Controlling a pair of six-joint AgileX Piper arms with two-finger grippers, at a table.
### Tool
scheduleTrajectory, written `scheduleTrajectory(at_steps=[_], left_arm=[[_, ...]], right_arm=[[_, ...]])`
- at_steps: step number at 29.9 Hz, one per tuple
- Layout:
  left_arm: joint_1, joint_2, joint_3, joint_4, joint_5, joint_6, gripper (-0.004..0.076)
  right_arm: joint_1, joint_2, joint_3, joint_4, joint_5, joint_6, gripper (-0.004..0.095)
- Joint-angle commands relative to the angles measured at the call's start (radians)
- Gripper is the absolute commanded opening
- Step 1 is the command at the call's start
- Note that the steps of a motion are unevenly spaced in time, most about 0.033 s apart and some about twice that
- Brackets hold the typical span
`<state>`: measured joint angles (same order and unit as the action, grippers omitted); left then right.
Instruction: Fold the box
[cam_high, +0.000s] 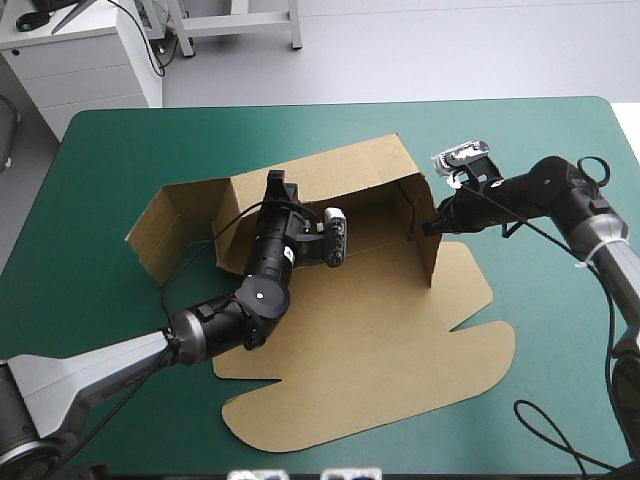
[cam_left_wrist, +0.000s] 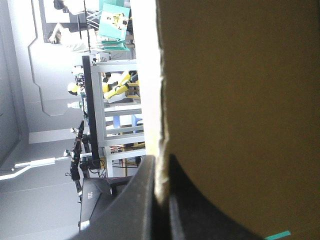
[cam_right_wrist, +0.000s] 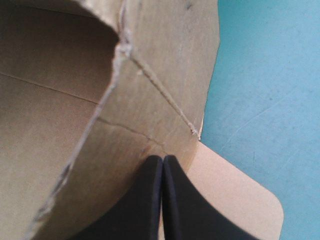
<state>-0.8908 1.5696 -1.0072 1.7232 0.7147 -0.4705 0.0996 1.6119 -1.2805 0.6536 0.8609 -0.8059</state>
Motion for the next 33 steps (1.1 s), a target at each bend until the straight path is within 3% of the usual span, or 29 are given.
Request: scheduleTrajectory(at_steps=[1,6,11,15,17,21,30,33], left_arm=[[-0.008,-0.031,-0.028,0.107,0.02,-0.014,-0.0008],[-0.008,-0.031,-0.028,0.107,0.02,-0.014,-0.0008],[-0.008,-0.031,-0.028,0.107,0.02,-0.014,-0.0008],[-0.008,-0.031,-0.028,0.107,0.02,-0.014,-0.0008],[-0.008,-0.031,-0.028,0.107,0.02,-0.014,-0.0008],[-0.008,-0.031,-0.028,0.107,0.02,-0.014,-0.0008],[-0.008,-0.031,-0.028,0.107,-0.016,-0.014,-0.0008],[-0.008,-0.031,-0.028,0.107,-0.018,-0.014,-0.0008]], right_arm=[[0.001,-0.049,-0.027,0.06,-0.01,-0.088,-0.0004],[0.001,-0.049,-0.034,0.058,0.069,-0.186,0.0076],[0.001,-0.049,-0.034,0.055,0.077,-0.238,0.0363],[0.001,-0.049,-0.034,0.055,-0.027,-0.286,0.0616],[0.001,-0.047,-0.034,0.055,-0.117,-0.316,0.0684],[0.001,-0.033,-0.034,0.066,-0.22,-0.35,0.0707],[0.001,-0.009,-0.032,0.262,-0.099,-0.468,0.0702],[0.001,-0.003,-0.032,0.279,-0.148,-0.475,0.0698]])
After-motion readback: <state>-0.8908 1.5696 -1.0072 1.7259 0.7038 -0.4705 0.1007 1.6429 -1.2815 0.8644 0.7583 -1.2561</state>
